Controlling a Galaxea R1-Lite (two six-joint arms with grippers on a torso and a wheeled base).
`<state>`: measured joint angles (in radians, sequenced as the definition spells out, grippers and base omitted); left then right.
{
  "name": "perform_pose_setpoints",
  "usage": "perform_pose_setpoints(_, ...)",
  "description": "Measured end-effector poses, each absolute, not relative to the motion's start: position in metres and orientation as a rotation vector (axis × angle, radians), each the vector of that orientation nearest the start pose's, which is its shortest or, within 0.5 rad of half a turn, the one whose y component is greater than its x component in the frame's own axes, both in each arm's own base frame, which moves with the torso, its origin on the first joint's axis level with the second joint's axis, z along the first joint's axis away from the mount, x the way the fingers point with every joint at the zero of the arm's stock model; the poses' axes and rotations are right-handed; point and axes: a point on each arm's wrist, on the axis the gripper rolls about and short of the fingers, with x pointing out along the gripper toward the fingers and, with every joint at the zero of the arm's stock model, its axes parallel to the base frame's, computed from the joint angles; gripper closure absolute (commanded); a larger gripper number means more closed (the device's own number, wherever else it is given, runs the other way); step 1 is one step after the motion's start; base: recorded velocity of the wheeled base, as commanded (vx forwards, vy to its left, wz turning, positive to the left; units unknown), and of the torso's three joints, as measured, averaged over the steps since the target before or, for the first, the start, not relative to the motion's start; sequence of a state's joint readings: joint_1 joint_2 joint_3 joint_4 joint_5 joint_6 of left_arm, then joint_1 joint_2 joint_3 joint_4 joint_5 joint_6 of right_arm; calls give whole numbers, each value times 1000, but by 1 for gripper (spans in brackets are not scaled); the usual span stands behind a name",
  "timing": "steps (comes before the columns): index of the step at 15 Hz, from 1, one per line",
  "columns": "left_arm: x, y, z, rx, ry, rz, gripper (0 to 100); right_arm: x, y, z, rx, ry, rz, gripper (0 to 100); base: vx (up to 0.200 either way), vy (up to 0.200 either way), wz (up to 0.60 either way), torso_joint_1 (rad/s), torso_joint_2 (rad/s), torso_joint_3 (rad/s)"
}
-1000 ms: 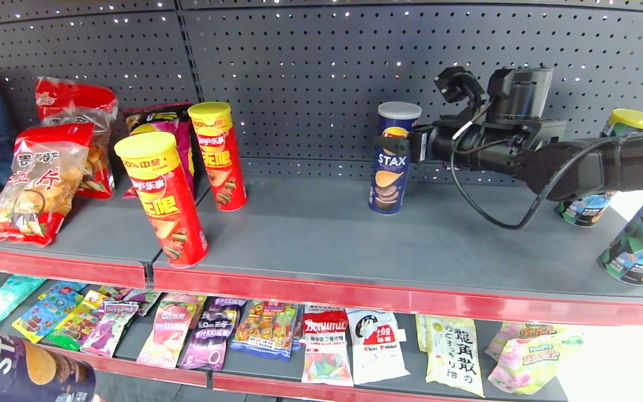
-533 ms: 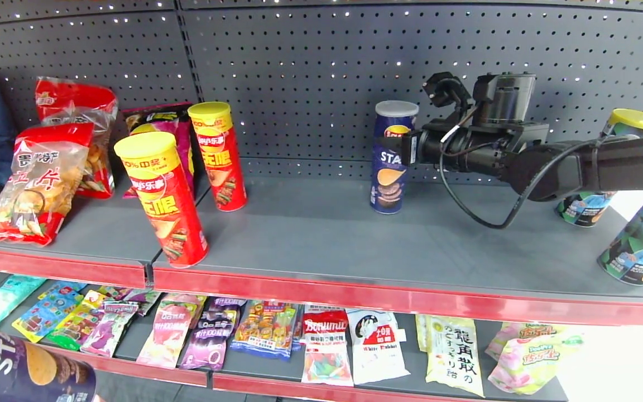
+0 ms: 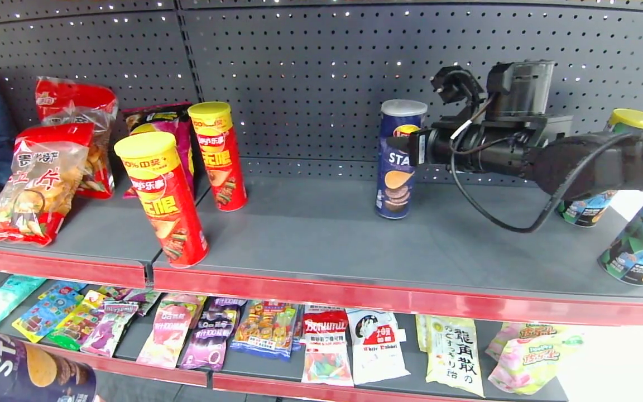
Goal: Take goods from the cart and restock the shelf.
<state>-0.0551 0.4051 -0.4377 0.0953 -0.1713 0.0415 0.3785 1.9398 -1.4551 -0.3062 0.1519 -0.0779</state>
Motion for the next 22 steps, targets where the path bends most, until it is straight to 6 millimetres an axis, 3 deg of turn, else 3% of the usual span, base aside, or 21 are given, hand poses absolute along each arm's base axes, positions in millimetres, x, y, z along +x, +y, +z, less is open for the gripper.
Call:
perform_pose_setpoints(3,-2,-4,192,38,58,-228,100,340,141,256,-104,168,466,100,0,0,0,0,0,0)
perform_pose_setpoints(7,-2,-4,193,37,56,-227,100,303,127,249,-100,155,357,100,0,0,0,0,0,0)
perform_pose_setpoints(10,-2,-4,193,38,56,-228,100,284,129,246,-84,97,317,100,0,0,0,0,0,0)
perform_pose_setpoints(15,-2,-4,192,37,57,-227,100,258,137,234,-103,135,301,100,0,0,0,0,0,0)
perform_pose_setpoints(22,-2,-4,189,37,70,-228,100,239,151,232,-31,142,252,100,0,0,0,0,0,0)
